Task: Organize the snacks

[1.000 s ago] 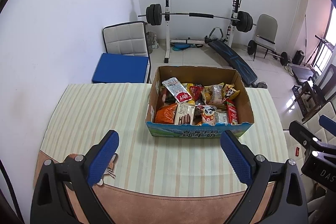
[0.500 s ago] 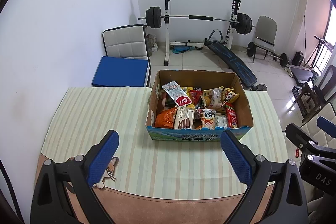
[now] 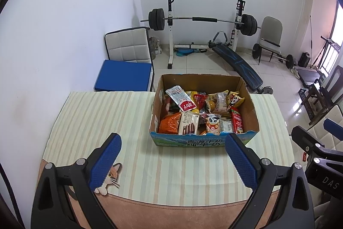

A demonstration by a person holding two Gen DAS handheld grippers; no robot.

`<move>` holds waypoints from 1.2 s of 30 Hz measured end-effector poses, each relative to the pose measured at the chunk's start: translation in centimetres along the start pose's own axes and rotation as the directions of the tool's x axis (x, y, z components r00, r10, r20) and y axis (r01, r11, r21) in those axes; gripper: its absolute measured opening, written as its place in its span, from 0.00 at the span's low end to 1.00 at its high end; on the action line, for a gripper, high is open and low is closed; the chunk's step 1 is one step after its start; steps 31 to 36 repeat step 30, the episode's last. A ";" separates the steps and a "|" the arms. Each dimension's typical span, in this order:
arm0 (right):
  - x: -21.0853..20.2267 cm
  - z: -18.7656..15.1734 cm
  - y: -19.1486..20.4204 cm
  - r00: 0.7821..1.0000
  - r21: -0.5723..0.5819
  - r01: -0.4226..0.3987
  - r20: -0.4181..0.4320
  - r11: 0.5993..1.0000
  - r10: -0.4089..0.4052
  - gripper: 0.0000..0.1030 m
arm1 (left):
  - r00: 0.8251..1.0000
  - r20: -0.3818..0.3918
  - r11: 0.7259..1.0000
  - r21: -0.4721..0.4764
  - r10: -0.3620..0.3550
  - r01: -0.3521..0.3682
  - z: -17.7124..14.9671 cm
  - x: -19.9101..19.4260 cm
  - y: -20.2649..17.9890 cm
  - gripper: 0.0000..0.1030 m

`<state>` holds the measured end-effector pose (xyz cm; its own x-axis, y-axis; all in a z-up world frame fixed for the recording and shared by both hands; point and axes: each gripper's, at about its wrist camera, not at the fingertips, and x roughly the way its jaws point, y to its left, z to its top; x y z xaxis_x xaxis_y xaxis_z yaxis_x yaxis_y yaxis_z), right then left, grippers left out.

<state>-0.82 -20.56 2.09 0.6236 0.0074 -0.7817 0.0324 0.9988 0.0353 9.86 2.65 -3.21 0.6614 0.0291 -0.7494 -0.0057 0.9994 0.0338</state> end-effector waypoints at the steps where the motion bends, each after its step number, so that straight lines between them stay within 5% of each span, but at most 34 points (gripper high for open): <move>1: 0.0 0.0 0.0 1.000 -0.001 -0.001 -0.001 1.000 0.001 0.98 | 1.000 -0.001 1.000 0.001 -0.001 0.001 0.1 0.0 0.0 0.96; 36: -0.4 0.3 -0.8 1.000 0.036 0.023 0.010 0.999 -0.023 0.98 | 1.000 0.003 1.000 0.014 -0.013 0.013 0.4 -0.1 -0.4 0.96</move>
